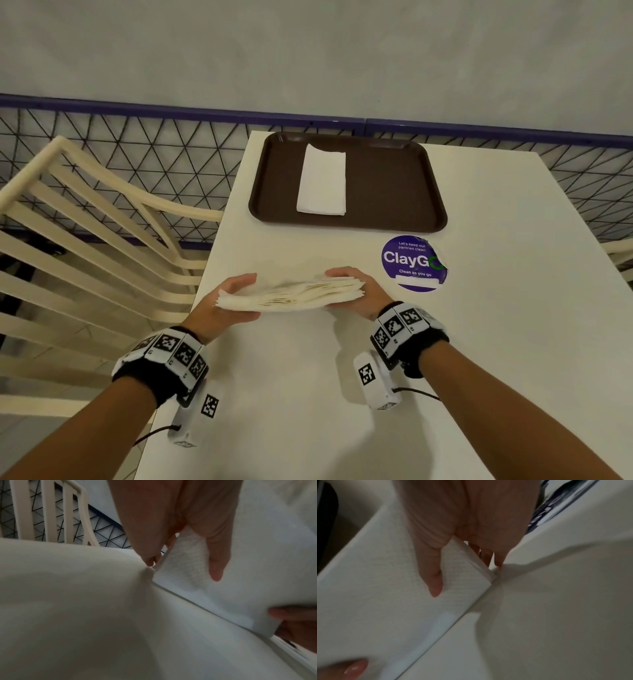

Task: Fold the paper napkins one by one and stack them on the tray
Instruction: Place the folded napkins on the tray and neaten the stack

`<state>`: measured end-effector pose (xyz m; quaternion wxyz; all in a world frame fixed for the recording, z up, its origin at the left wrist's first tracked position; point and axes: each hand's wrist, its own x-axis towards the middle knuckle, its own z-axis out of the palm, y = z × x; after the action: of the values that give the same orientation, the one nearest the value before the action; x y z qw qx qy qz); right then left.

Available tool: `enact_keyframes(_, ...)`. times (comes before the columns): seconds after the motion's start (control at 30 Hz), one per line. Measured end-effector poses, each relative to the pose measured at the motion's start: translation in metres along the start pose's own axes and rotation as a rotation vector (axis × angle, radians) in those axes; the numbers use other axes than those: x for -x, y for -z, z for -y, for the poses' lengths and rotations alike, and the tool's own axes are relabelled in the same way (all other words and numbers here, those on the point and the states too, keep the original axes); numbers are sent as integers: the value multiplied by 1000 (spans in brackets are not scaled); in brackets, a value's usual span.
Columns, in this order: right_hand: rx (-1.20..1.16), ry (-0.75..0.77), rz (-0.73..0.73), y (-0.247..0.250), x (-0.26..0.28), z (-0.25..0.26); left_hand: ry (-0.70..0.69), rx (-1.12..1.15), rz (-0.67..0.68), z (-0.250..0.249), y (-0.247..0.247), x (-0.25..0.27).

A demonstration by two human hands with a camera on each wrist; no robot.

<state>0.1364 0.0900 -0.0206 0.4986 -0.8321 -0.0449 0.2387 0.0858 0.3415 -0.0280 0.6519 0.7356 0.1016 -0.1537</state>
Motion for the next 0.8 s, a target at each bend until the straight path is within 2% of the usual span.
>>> enact_keyframes(0.07, 223, 31, 0, 3, -5, 9, -9, -52, -48, -1, 4, -5)
enact_keyframes(0.1, 225, 48, -10, 4, -8, 13, -20, -92, -76, -4, 5, -6)
enact_keyframes(0.23, 9, 90, -85, 13, -11, 18, -60, -143, -151, -12, 7, -10)
enact_keyframes(0.43, -110, -77, -31, 9, -20, 3, 88, -127, -88, -8, 3, -14)
enact_keyframes(0.53, -132, -115, -7, 8, -21, 6, 190, -230, -119, -10, 0, -19)
enact_keyframes(0.63, -133, -182, -12, 13, -21, 13, 234, -311, -170, -16, 1, -25)
enact_keyframes(0.73, -177, -218, 4, 22, -20, 16, 244, -213, -234, -26, 0, -26)
enact_keyframes(0.8, -206, -254, 5, 25, -19, 13, 239, -6, -214, -33, -4, -25)
